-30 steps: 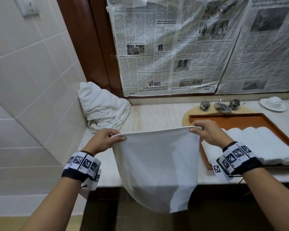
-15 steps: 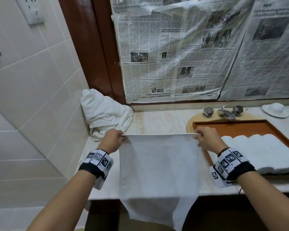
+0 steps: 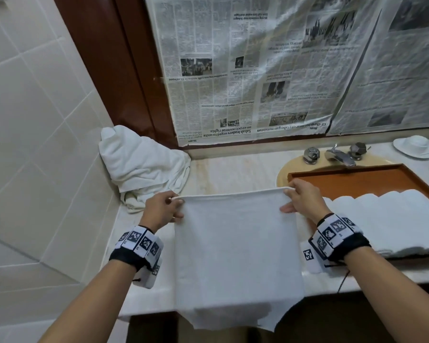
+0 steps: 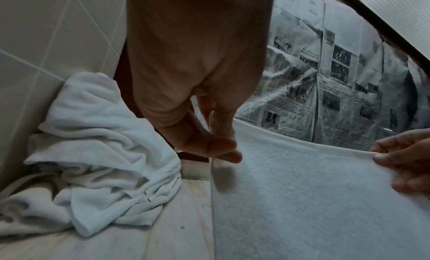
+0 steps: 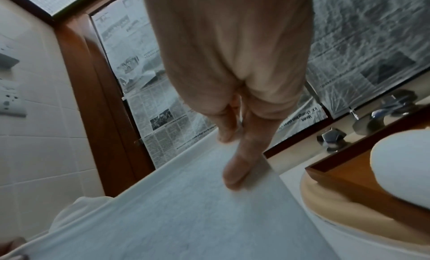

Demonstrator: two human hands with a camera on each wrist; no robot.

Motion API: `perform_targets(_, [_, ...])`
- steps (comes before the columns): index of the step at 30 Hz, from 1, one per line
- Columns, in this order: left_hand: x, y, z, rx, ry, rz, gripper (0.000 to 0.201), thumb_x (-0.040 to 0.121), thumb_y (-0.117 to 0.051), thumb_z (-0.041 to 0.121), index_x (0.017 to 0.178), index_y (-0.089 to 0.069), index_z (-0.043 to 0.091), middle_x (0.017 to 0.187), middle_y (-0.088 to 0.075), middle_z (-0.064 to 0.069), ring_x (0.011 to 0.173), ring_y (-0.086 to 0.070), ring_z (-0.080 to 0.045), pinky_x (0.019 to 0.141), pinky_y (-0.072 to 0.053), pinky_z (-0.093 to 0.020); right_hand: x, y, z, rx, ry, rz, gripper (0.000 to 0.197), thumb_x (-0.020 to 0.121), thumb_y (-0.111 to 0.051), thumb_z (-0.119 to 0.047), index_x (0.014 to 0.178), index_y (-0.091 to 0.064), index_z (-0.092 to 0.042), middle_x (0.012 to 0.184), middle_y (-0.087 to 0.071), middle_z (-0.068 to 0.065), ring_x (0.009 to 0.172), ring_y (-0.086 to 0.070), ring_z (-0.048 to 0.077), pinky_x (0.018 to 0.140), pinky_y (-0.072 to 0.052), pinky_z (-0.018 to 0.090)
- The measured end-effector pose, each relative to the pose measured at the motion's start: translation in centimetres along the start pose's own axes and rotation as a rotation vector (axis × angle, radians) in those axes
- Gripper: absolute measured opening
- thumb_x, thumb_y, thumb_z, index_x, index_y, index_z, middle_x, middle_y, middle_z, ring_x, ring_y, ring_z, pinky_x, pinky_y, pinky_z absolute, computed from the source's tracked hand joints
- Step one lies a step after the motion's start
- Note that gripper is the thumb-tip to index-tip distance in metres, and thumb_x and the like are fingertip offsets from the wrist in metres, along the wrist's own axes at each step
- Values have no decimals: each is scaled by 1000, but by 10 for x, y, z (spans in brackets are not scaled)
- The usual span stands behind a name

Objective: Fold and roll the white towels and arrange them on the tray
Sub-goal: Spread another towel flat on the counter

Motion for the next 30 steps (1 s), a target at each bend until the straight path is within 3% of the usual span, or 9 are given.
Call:
perform_targets(5, [42, -5, -13, -11, 0, 137, 5, 90, -72, 15, 88, -71, 10, 78, -73, -13, 69, -74, -27, 67, -62, -39, 57, -18, 20, 130, -14, -32, 4, 96, -60, -9, 92, -60, -7, 82, -70, 19, 69, -74, 29, 73, -61, 49])
perform_targets(12, [88, -33, -34, 109, 42, 244, 12, 91, -69, 15, 80, -68, 18, 65, -72, -5, 59, -70, -22, 63, -59, -35, 119, -47, 55, 242, -103, -67, 6, 95, -60, -5, 92, -59, 0, 89, -68, 31, 79, -72, 40, 78, -60, 50])
perform_targets(14, [99, -40, -44, 140, 67, 251, 10, 91, -67, 20, 81, -68, 18, 61, -71, -1, 55, -66, -15, 72, -58, -36, 130, -55, 62, 256, -132, -70, 9, 95, -61, -5, 86, -59, -5, 84, -70, 26, 79, -72, 39, 80, -60, 49])
perform_targets(17, [125, -51, -55, 197, 97, 262, 9, 92, -64, 25, 87, -68, 19, 60, -70, 4, 66, -67, -14, 83, -52, -34, 151, -69, 75, 297, -187, -63, 16, 95, -59, -3, 81, -56, -10, 79, -67, 20, 76, -69, 34, 83, -58, 50])
perform_targets(19, [143, -57, -61, 211, 134, 268, 10, 93, -63, 23, 88, -69, 17, 62, -70, 4, 71, -67, -14, 78, -49, -27, 168, -79, 83, 287, -216, -70, 16, 96, -57, -4, 82, -55, -11, 80, -66, 19, 75, -68, 31, 85, -56, 52])
perform_targets(22, [174, -64, -68, 261, 159, 261, 12, 92, -61, 20, 82, -69, 17, 63, -67, 5, 77, -65, -18, 72, -42, -26, 192, -93, 94, 257, -242, -66, 15, 97, -56, -8, 82, -55, -12, 80, -67, 15, 75, -69, 28, 87, -56, 53])
perform_targets(26, [209, -74, -82, 351, 206, 243, 13, 90, -59, 25, 84, -68, 17, 73, -65, -2, 81, -61, -25, 61, -34, -24, 220, -102, 97, 124, -243, 8, 10, 96, -54, -16, 87, -58, -17, 89, -72, 12, 85, -71, 25, 87, -56, 45])
perform_targets(28, [222, -75, -81, 336, 186, 277, 13, 91, -61, 25, 91, -69, 15, 83, -68, -6, 83, -61, -25, 69, -37, -25, 229, -105, 96, 56, -227, 40, 8, 97, -52, -20, 98, -59, -16, 91, -71, 7, 93, -68, 26, 87, -54, 38])
perform_targets(30, [231, -77, -74, 332, 161, 293, 16, 92, -62, 23, 101, -69, 11, 94, -70, -8, 90, -61, -24, 78, -36, -25, 233, -107, 92, 41, -213, 32, 19, 96, -54, -24, 113, -57, -16, 105, -67, 5, 101, -64, 27, 89, -52, 37])
Point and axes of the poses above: each hand's wrist, its own x-axis towards the middle knuckle, its own y-axis out of the back of the hand, z = x × y, the point moved 9 cm from there along x, towards the middle knuckle
